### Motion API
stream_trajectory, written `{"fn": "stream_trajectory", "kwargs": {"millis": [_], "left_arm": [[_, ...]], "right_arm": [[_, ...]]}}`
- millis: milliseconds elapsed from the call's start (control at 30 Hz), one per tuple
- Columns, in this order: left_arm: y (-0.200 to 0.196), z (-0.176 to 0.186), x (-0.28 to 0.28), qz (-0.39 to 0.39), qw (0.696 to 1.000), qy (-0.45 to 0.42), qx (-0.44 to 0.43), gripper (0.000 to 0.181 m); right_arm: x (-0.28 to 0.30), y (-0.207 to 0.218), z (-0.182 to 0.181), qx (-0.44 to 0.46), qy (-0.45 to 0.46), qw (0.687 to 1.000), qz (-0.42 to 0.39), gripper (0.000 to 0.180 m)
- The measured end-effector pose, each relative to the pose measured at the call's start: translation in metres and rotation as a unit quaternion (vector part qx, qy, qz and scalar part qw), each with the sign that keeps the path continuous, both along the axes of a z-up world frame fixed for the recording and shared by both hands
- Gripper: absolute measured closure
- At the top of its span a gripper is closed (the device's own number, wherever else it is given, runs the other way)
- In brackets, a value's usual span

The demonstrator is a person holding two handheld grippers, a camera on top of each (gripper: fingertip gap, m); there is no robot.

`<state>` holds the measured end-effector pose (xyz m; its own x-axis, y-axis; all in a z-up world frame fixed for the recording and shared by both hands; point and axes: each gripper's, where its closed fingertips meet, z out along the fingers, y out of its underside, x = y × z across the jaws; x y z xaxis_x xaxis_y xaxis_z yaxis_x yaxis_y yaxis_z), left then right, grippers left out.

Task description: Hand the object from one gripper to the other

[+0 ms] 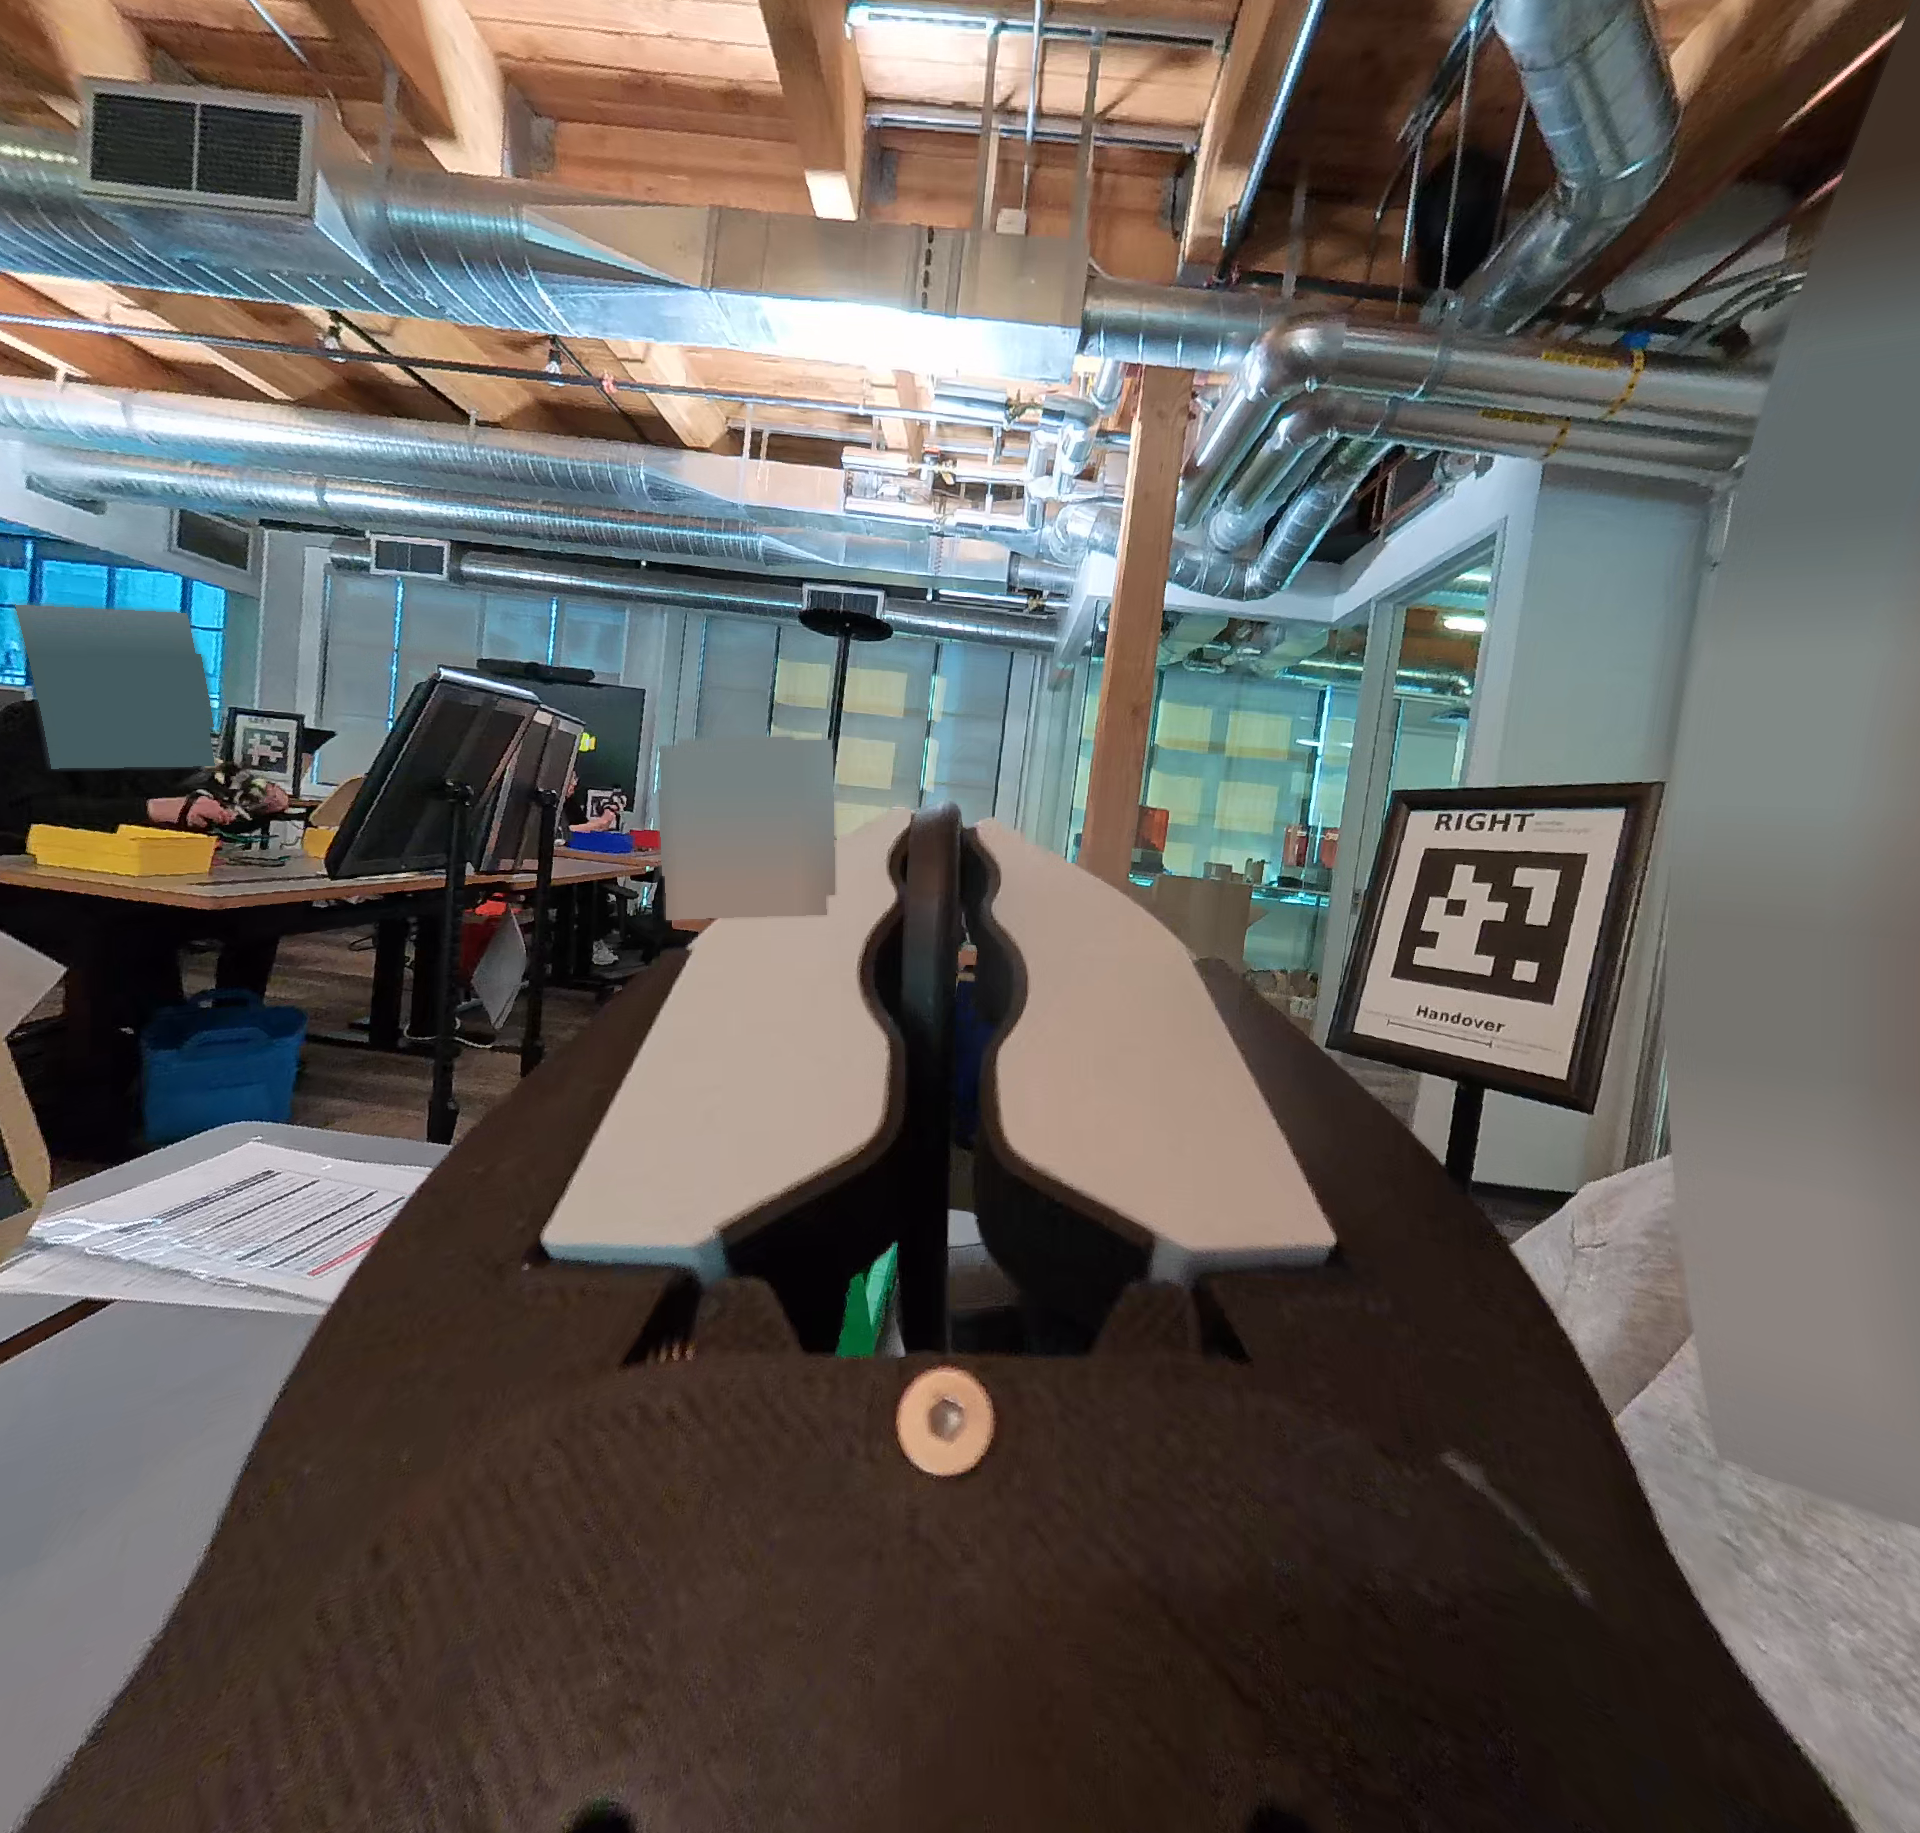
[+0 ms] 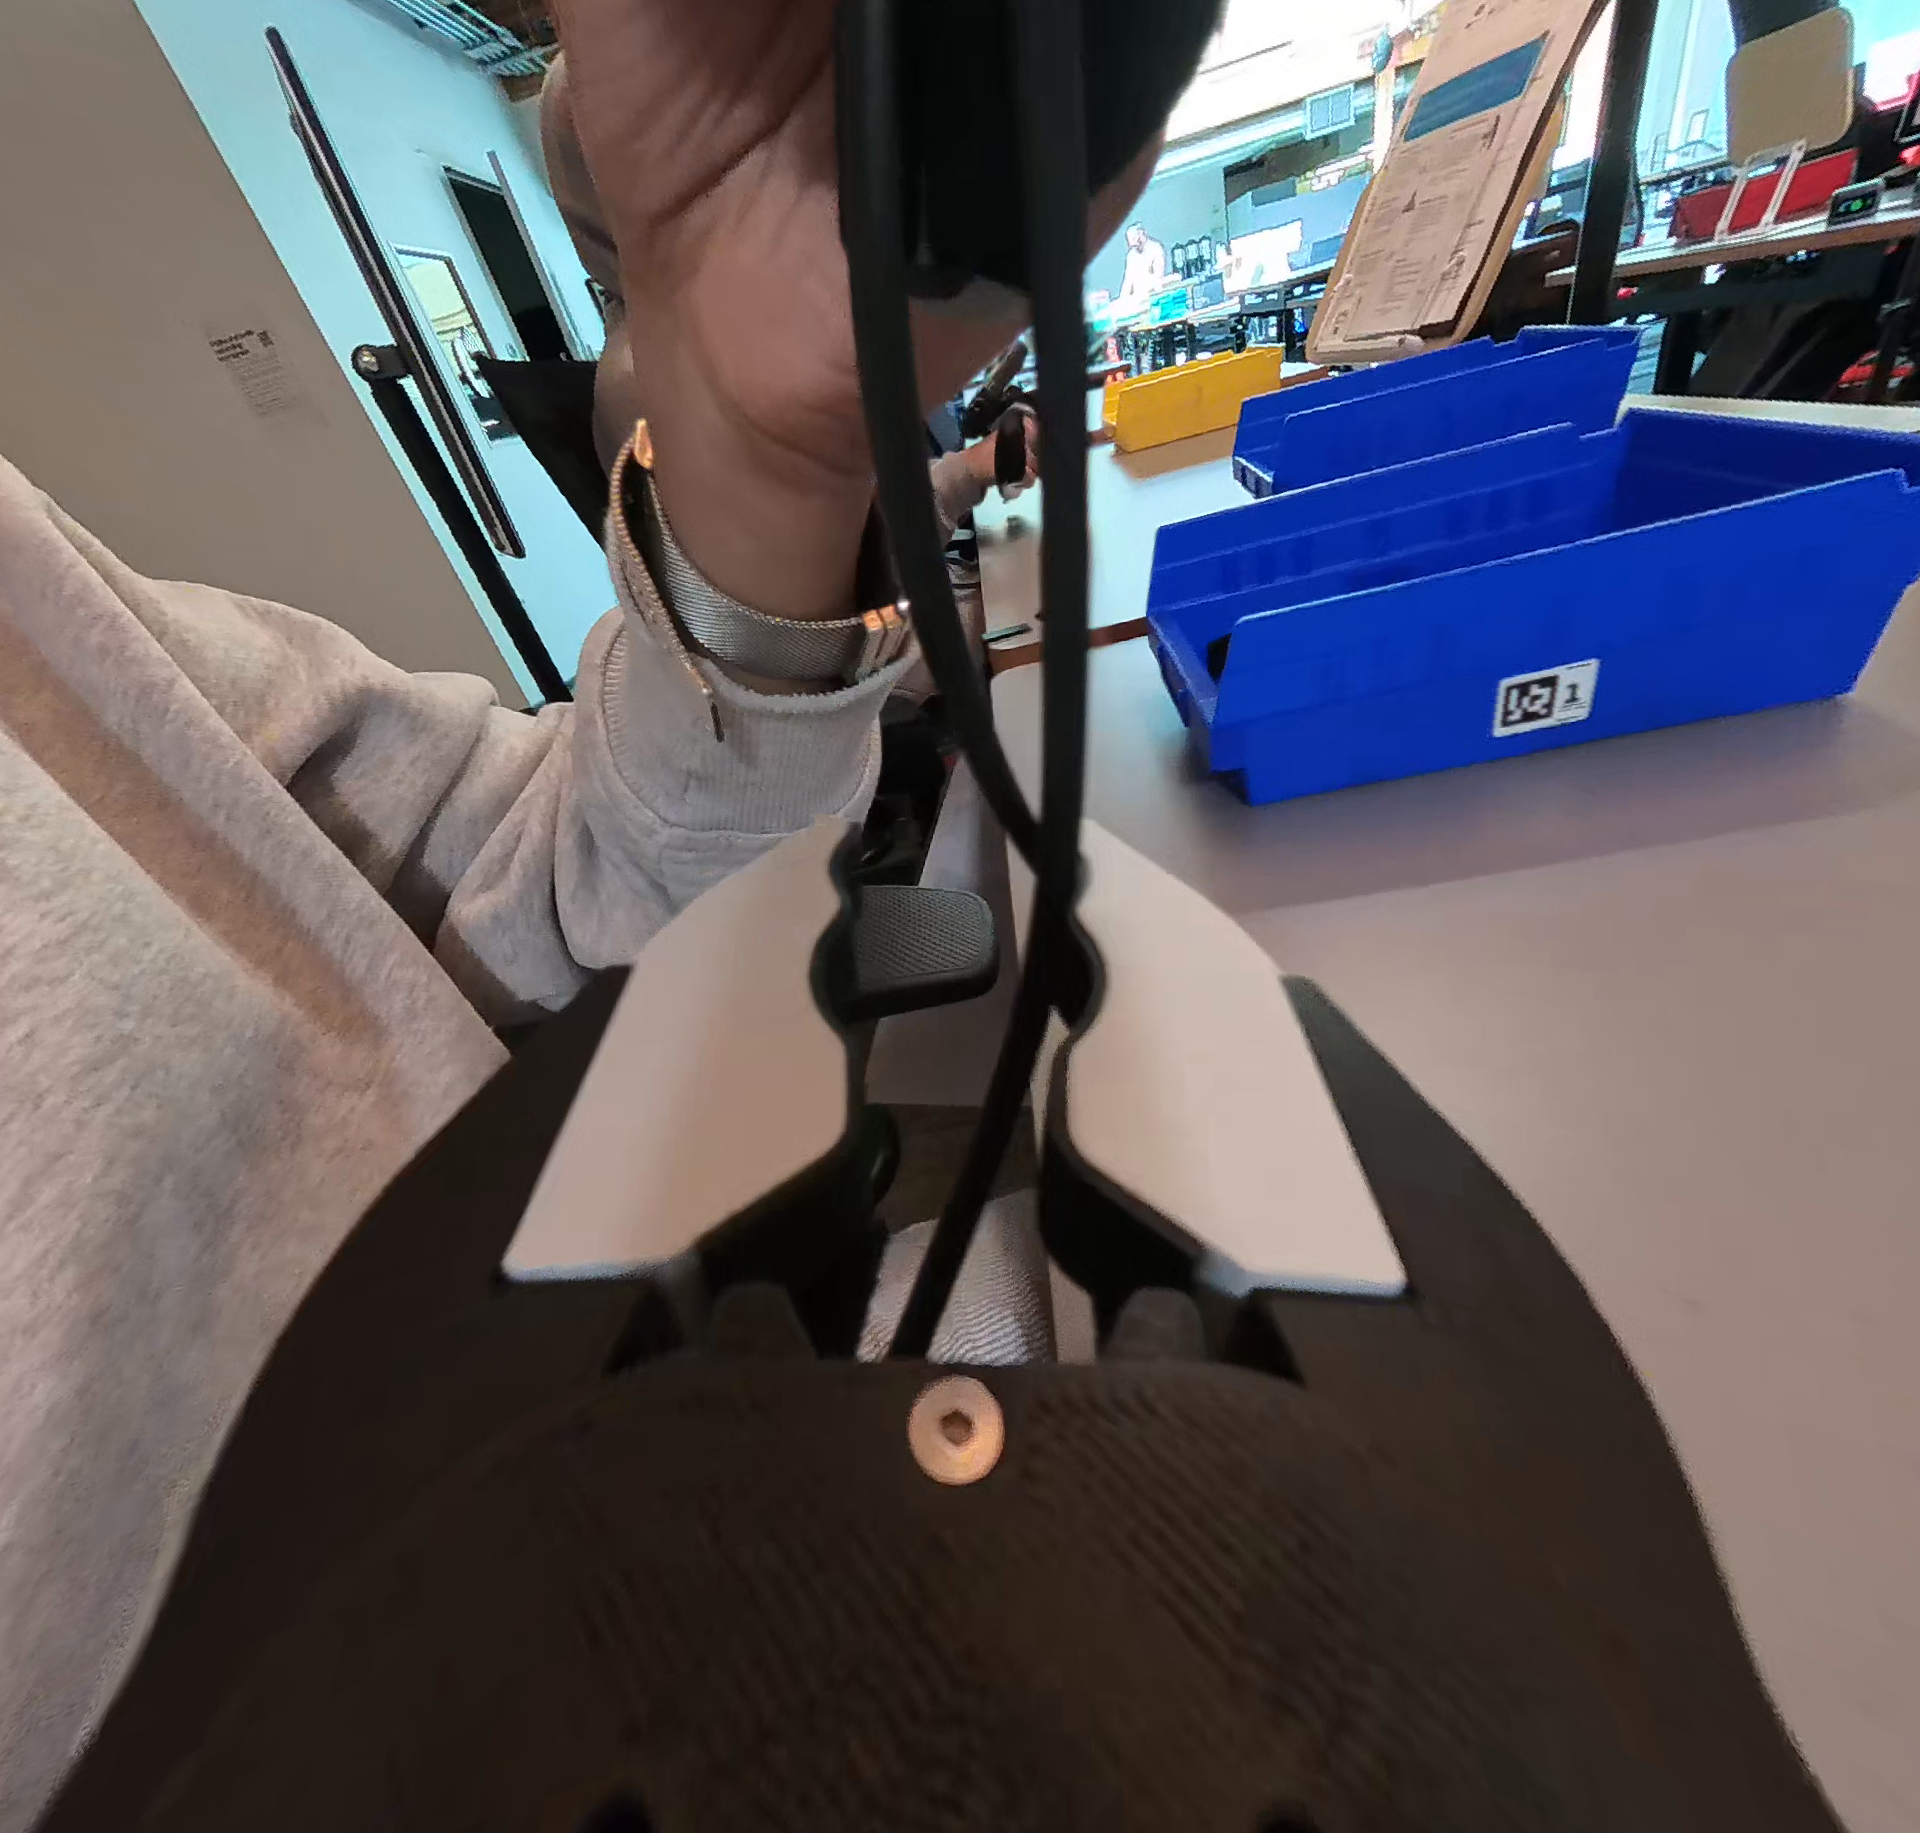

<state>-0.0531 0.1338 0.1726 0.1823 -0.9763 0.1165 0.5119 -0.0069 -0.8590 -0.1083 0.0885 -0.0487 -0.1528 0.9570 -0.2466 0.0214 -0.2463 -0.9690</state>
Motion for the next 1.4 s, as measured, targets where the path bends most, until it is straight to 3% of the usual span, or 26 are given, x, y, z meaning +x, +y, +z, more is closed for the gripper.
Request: {"fn": "stream_trajectory", "kwargs": {"millis": [100, 367, 400, 533, 633, 800, 900, 1033, 1133, 1300, 1400], "left_arm": [[0.000, 0.000, 0.001, -0.001, 1.000, -0.007, 0.001, 0.176], [0.002, -0.002, 0.002, 0.009, 1.000, -0.005, 0.003, 0.176], [0.007, -0.002, -0.002, 0.029, 1.000, -0.003, 0.000, 0.169], [0.032, 0.002, -0.022, 0.129, 0.991, -0.012, -0.019, 0.101], [0.048, -0.003, -0.029, 0.183, 0.982, 0.017, -0.041, 0.070], [0.058, -0.016, -0.027, 0.202, 0.977, 0.043, -0.056, 0.065], [0.055, -0.020, -0.021, 0.168, 0.982, 0.039, -0.076, 0.071], [0.055, -0.024, -0.020, 0.137, 0.985, 0.026, -0.102, 0.079], [0.053, -0.025, -0.021, 0.116, 0.987, 0.015, -0.113, 0.079], [0.051, -0.027, -0.017, 0.120, 0.987, 0.031, -0.103, 0.081], [0.051, -0.028, -0.016, 0.125, 0.986, 0.042, -0.097, 0.084]], "right_arm": [[-0.002, 0.007, -0.003, 0.004, -0.015, 0.999, -0.035, 0.171], [0.008, 0.014, 0.013, 0.060, -0.002, 0.996, -0.064, 0.175], [0.012, 0.017, 0.020, 0.062, 0.005, 0.996, -0.071, 0.175], [0.040, 0.043, 0.052, 0.051, 0.034, 0.992, -0.110, 0.175], [0.077, 0.071, 0.084, 0.042, 0.063, 0.984, -0.159, 0.176], [0.172, 0.122, 0.148, 0.050, 0.096, 0.954, -0.279, 0.176], [0.235, 0.152, 0.163, 0.083, 0.046, 0.923, -0.373, 0.176], [0.304, 0.179, 0.144, 0.063, -0.060, 0.895, -0.438, 0.175], [0.346, 0.198, 0.109, 0.039, -0.155, 0.872, -0.462, 0.176], [0.410, 0.234, 0.016, -0.021, -0.338, 0.789, -0.512, 0.168], [0.436, 0.241, -0.011, -0.037, -0.403, 0.742, -0.535, 0.159]]}}
